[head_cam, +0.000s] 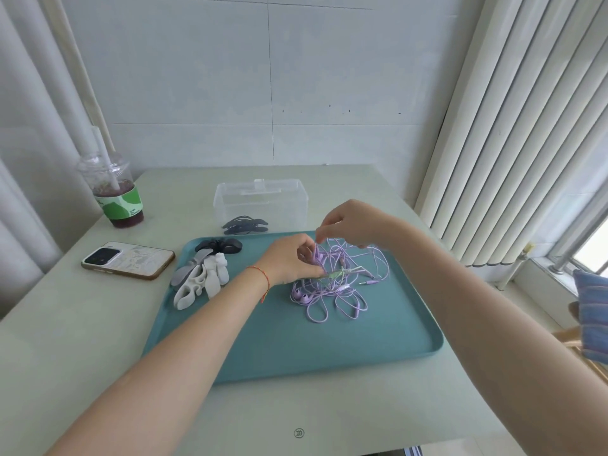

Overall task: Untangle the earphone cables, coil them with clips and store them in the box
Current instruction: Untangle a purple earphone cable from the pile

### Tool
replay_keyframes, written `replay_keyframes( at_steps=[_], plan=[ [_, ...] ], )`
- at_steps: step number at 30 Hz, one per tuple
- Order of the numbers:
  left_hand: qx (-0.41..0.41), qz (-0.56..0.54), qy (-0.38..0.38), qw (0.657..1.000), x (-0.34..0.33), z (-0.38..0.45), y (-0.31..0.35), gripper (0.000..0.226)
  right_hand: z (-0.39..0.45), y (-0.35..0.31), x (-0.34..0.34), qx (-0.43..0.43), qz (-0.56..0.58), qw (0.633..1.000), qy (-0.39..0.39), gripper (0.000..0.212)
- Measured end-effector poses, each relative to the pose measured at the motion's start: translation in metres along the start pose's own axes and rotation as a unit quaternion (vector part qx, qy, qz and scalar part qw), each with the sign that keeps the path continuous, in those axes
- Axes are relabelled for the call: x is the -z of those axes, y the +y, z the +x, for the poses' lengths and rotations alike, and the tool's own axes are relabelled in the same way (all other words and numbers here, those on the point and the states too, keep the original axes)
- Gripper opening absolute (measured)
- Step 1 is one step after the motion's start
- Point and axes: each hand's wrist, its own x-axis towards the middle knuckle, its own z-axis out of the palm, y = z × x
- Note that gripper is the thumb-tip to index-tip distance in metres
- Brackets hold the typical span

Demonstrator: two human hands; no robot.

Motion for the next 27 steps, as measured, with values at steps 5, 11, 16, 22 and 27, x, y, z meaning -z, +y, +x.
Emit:
replay_keyframes(
  at_steps=[5,11,16,22,27],
  plan=[
    [0.002,0.002,-0.003,1.000,-0.001,-0.002,-0.001,0.035,0.000,0.000,0.001,-0.003,0.070,0.997,-0.010,0.021],
    [0.022,-0.006,0.013,1.000,0.005,-0.004,-0.004,0.012,0.005,0.006,-0.002,-0.035,0.109,0.993,-0.023,0.022],
    [0.010,0.027,0.010,1.000,0.005,-0.002,-0.005,0.010,0.002,0.004,0.000,-0.048,0.084,0.994,-0.043,0.023],
    [-0.004,0.041,0.011,0.999,0.002,0.001,-0.008,0.010,-0.005,-0.003,0.002,-0.041,-0.002,0.999,-0.020,0.015],
    [-0.005,0.039,0.011,0.999,-0.001,0.004,-0.007,0.011,-0.011,-0.008,0.000,-0.032,-0.025,0.996,-0.076,0.011]
  ],
)
